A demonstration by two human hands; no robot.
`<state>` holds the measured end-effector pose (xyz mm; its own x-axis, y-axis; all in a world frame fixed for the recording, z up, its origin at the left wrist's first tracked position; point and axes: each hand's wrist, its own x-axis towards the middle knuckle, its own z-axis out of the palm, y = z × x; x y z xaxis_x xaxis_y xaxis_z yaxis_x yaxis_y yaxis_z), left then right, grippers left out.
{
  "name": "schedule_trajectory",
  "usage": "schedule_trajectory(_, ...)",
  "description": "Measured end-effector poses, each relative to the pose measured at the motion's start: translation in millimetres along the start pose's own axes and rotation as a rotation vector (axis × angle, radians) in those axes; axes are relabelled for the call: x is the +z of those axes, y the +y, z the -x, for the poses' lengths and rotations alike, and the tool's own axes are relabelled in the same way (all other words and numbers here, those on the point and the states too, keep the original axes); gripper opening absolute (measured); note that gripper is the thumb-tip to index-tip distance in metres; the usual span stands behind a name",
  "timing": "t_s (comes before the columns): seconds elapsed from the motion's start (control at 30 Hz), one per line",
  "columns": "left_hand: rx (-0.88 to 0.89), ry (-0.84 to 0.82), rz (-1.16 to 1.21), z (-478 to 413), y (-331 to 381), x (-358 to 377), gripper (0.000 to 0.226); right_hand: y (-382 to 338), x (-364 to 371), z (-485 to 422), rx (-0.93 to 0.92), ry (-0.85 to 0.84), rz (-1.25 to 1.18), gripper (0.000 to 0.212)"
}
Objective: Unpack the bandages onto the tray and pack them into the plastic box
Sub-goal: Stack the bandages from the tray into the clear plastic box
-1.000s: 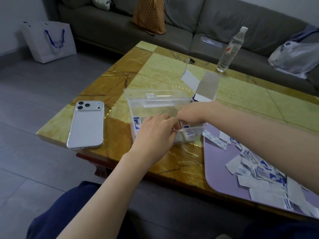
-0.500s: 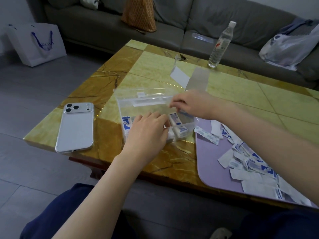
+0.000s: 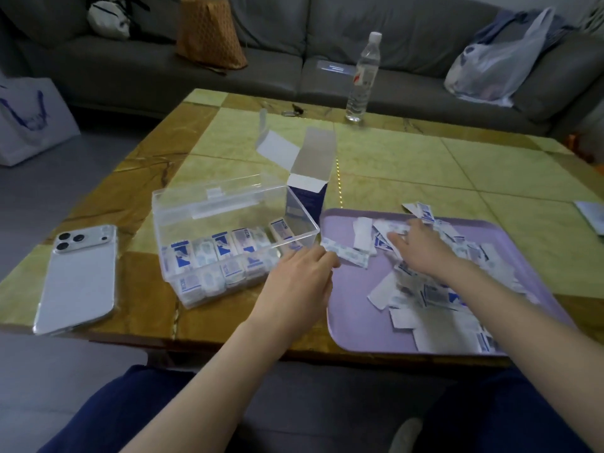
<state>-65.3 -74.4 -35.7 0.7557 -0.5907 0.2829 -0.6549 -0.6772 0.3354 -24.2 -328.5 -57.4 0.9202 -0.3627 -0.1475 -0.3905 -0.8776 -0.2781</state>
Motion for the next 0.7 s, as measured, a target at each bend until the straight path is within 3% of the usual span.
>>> schedule_trajectory(0.2, -0.034, -0.238, -0.176, -20.3, 2.1, 34.0, 0.037, -14.4, 6.0, -3.2, -0.113, -0.034, -0.038, 0.065)
schedule_trajectory(0.3, -0.069, -0.173, -0.194, -29.5, 7.8, 38.9, 0.029, -21.9, 7.0, -4.4, -0.204, -0.075, 0.008, 0.052)
schedule_trajectory(0.4, -0.09, -0.069, -0.174, -43.8, 12.5, 40.0, 0.021, -17.3, -2.8, -7.4, -0.229, 0.085, -0.079, 0.04)
schedule_trajectory(0.5, -0.049, -0.069, -0.148, -59.7, 15.4, 45.9, 0.024, 0.3, -14.9, -21.4, -0.224, 0.268, -0.026, 0.032)
schedule_trajectory(0.63, -0.039, -0.184, -0.153, -74.3, 15.8, 58.6, 0.038, 22.6, -19.7, -44.9, -0.071, 0.055, 0.104, 0.041)
schedule_trajectory(0.7, -0.061, -0.239, -0.158, -81.8, 14.9, 64.1, 0.042, 25.8, -19.6, -49.4, -0.086, 0.004, 0.146, 0.043)
